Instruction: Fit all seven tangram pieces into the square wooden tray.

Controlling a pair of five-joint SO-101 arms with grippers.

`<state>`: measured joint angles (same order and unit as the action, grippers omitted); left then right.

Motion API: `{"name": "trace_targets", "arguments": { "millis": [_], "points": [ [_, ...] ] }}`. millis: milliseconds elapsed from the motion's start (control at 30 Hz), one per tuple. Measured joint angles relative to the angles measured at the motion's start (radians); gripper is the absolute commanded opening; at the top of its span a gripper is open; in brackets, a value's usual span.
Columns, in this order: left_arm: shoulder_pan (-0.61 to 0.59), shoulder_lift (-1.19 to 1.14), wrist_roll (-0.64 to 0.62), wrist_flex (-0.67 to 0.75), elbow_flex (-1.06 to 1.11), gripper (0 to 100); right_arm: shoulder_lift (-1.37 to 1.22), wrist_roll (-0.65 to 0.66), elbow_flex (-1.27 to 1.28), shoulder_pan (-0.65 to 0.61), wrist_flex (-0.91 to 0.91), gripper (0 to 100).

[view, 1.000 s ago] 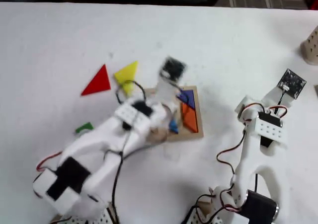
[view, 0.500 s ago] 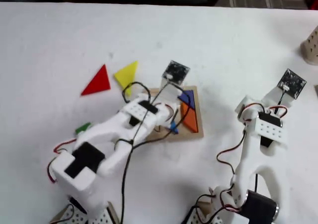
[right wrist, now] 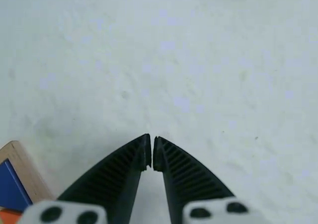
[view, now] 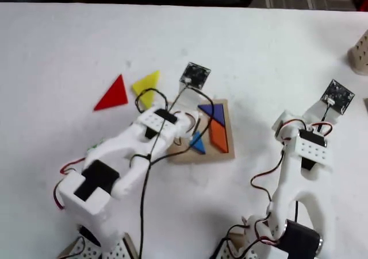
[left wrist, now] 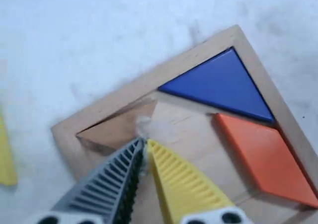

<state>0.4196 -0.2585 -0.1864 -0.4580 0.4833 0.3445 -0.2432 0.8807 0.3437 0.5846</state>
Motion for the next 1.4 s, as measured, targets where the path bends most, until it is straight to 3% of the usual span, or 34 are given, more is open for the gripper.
{"name": "trace_targets", "arguments": {
  "millis": [300,500,733,900,1067,1400],
  "points": [
    [-0.003,0.026,0.002,-0.008,0.0,2,0.0,0.0,0.0,-0.014,0.0,2.1],
    [0.0,0.236,0.002,-0.075,0.135,2,0.0,0.0,0.002,-0.017,0.0,2.1],
    [0.121,0.473,0.0,-0.236,0.376,2,0.0,0.0,0.002,-0.02,0.0,2.1],
    [0.232,0.563,0.002,-0.199,0.468,2,0.0,0.005,0.002,-0.02,0.0,2.1],
    [0.242,0.506,0.002,-0.153,0.454,2,0.0,0.005,0.002,-0.026,0.0,2.1],
    [0.187,0.196,0.002,-0.15,0.226,2,0.0,0.005,0.002,-0.035,0.0,2.1]
  ]
}}
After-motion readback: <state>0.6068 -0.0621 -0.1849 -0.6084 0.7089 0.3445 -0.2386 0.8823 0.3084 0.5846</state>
